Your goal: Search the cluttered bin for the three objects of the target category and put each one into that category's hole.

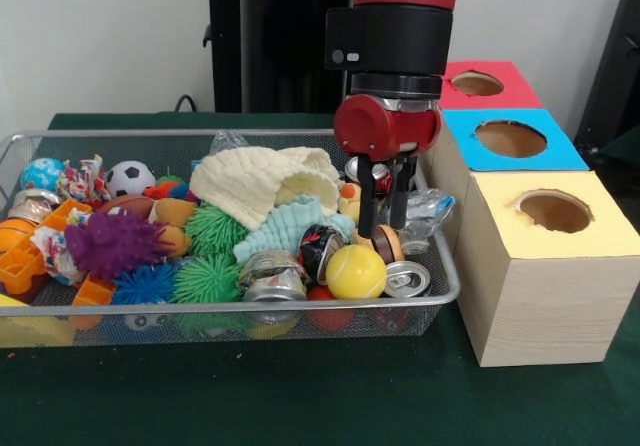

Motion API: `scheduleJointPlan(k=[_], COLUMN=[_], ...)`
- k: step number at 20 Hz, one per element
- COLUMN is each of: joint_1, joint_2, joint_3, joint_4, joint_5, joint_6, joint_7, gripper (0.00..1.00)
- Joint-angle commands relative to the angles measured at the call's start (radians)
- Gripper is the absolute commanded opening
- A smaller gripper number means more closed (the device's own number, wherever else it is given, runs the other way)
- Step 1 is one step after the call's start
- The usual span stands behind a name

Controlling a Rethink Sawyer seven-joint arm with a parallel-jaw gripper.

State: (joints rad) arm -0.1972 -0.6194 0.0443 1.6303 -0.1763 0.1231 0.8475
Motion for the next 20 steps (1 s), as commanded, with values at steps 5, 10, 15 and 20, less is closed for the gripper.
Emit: scheduleJointPlan(k=[5,10,15,20], joint_1=[0.064,0.081,0.068,0.054], joint_2=[0.04,0.053,0.063,0.066], joint_3=[-0.033,-0.045,-0.036,-0.026], joint_4=[0.024,0.004,0.0,-0.004], joint_5=[0.078,0.1,0.108,0.117], joint_6=[-0.007,-0.001,-0.012,-0.026], joint_7=[0.309,0.298,0.278,0.269], gripper=[1.0,1.0,1.0,1.0])
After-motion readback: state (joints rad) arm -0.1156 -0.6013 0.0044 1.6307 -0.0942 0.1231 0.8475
